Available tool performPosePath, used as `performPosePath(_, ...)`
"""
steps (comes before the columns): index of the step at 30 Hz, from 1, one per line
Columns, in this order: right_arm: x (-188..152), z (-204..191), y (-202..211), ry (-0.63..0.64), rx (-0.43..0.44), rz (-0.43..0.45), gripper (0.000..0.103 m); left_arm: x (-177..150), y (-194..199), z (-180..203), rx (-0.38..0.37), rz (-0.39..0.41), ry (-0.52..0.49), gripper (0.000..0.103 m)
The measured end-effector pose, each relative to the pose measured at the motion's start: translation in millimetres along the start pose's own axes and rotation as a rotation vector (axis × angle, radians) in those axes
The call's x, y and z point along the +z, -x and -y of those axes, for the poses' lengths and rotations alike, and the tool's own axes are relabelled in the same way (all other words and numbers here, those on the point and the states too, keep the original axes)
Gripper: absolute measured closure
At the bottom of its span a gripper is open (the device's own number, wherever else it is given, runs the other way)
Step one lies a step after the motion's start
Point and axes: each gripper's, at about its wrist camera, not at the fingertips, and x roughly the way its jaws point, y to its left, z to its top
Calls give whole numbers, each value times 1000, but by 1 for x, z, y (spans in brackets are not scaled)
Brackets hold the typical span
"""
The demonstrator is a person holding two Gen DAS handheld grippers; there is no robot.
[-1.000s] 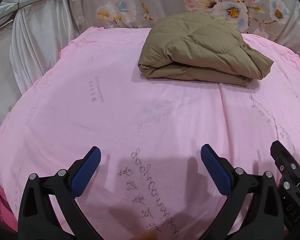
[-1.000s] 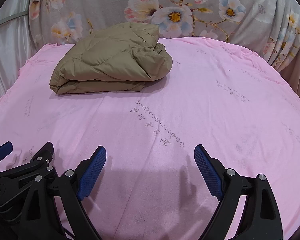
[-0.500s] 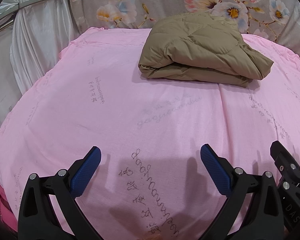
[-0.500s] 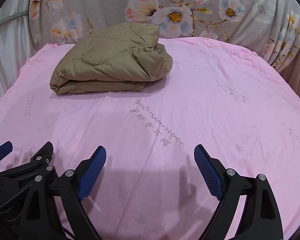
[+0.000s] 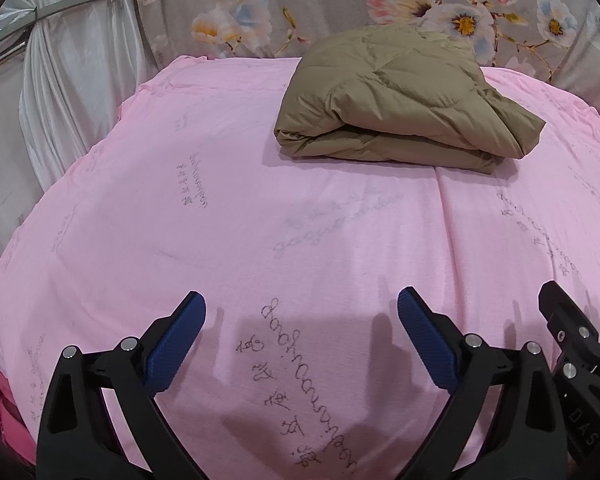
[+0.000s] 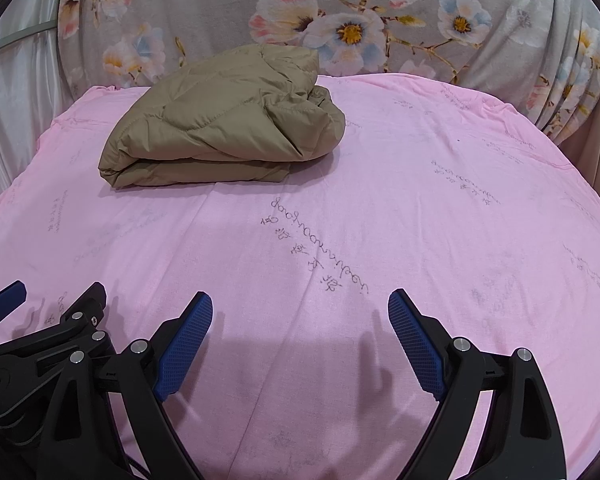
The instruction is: Fold large clothes
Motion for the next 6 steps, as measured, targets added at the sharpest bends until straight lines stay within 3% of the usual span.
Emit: performPosePath(6, 0, 0, 0, 1, 0, 0, 16, 0, -1, 2, -5, -1, -4, 12)
